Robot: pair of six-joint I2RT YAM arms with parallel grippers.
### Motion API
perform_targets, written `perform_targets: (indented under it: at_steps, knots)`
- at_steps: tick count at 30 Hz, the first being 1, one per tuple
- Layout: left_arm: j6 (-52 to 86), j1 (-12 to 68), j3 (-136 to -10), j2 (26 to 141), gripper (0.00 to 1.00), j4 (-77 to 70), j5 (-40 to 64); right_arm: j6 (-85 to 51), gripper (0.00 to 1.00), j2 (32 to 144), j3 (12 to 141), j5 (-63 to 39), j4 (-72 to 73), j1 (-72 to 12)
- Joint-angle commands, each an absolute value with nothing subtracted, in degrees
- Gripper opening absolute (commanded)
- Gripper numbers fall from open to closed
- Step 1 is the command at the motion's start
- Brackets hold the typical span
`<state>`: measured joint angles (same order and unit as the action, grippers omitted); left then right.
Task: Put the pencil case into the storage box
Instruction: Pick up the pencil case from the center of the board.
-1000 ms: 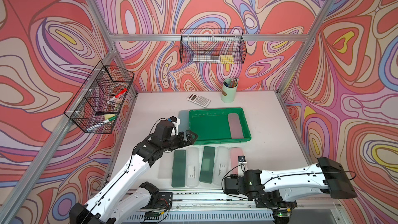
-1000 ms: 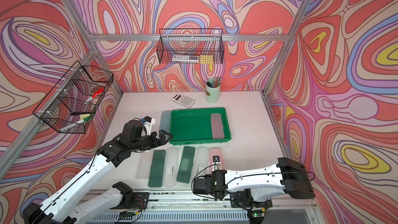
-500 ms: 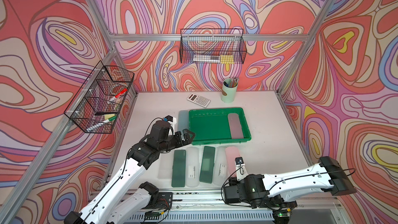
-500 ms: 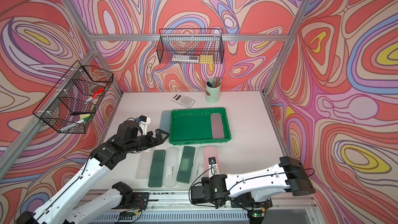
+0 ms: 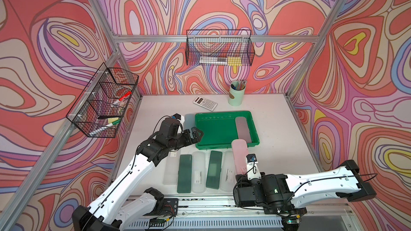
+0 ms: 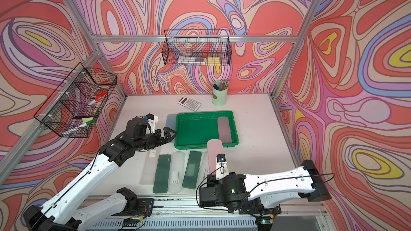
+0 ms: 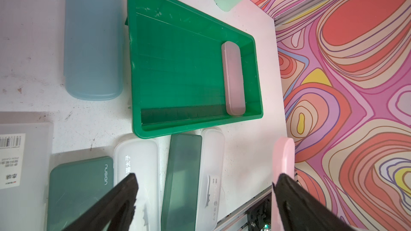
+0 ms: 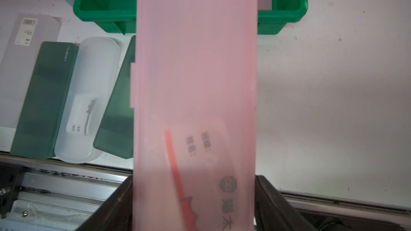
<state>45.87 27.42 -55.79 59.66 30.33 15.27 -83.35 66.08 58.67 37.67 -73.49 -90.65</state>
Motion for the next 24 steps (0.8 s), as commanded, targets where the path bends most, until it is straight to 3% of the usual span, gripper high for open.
perform_targets:
  at_steps: [1,5,14,24]
  knots:
    - [44.34,27.61,-58.81,62.96,0.99,27.16,15.44,-73.12,0.48,63.43,61.31,39.27,-70.28,-83.52]
    - [43.86,27.69,-60.39,66.29,0.99,24.84,15.21,-59.33,0.48,64.03,63.02,34.97,-63.3,-72.61]
    - [41.58,26.78,-63.77,73.51,0.99,22.81,14.72,-32.09,0.46,75.06,65.5,13.27,-44.72,-43.95]
    - [41.33,22.78,-61.88,76.43,0.99,19.78,16.66,-21.19,0.43,95.07,70.56,5.28,-32.81,-32.74]
